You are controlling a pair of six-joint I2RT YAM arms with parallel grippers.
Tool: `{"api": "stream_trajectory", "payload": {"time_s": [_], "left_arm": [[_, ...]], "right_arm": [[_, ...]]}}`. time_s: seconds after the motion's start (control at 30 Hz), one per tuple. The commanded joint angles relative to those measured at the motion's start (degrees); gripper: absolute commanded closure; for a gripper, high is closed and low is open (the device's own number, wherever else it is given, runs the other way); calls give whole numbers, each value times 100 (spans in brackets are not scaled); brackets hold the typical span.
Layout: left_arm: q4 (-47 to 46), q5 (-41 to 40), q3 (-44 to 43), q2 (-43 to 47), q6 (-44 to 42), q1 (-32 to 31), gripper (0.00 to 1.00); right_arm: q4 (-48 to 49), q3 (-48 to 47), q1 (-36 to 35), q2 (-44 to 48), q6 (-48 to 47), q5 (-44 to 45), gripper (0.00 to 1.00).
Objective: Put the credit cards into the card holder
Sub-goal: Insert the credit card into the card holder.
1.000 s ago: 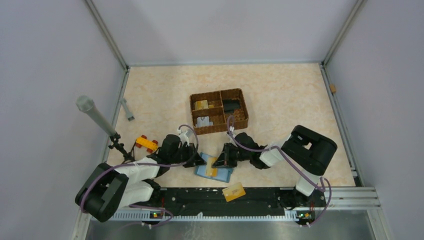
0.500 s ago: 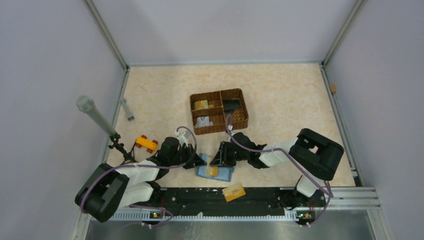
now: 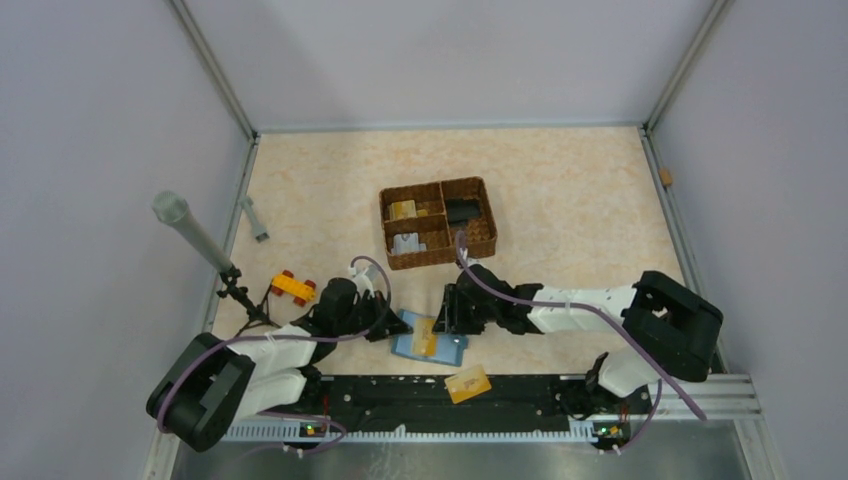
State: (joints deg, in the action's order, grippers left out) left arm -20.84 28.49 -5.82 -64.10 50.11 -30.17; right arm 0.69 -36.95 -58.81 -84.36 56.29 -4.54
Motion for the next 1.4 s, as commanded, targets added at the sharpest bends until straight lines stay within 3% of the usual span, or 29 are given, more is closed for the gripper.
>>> {"api": "stream_trajectory", "payload": {"time_s": [0.0, 0.13, 0.4, 0.73, 0.87, 1.0, 1.1, 1.23, 1.3, 1.33, 1.37], "left_arm": [[289, -179, 176, 61, -29, -40, 100], [300, -145, 170, 89, -40, -41, 99], [302, -28, 145, 70, -58, -39, 79], [359, -1, 155, 223, -2, -39, 73], [507, -163, 182, 355, 30, -36, 73], [1028, -896, 130, 617, 208, -30, 86], [1312, -1469, 55, 782, 384, -15, 92], [1504, -2036, -90, 937, 611, 8, 92], [1759, -2296, -233, 1071, 664, 18, 82], [1936, -2423, -314, 1169, 662, 24, 70], [2231, -2547, -411, 1281, 637, 21, 50]], "right_arm": [[-28, -109, -233, -58, 233, -79, 58], [463, -23, -315, -357, 454, -307, 61], [1141, -146, -341, -876, 596, -441, 71], [1984, -405, -337, -1351, 442, -538, 76], [2176, -458, -341, -1403, 369, -618, 76], [1839, -421, -342, -1045, 158, -553, 75], [1168, -479, -342, -537, -143, -496, 66], [190, -515, -341, 312, -593, -295, 52], [-429, -510, -273, 660, -832, -213, 47], [-743, -502, -222, 806, -927, -192, 46], [-1006, -479, -168, 940, -1017, -189, 45]]}}
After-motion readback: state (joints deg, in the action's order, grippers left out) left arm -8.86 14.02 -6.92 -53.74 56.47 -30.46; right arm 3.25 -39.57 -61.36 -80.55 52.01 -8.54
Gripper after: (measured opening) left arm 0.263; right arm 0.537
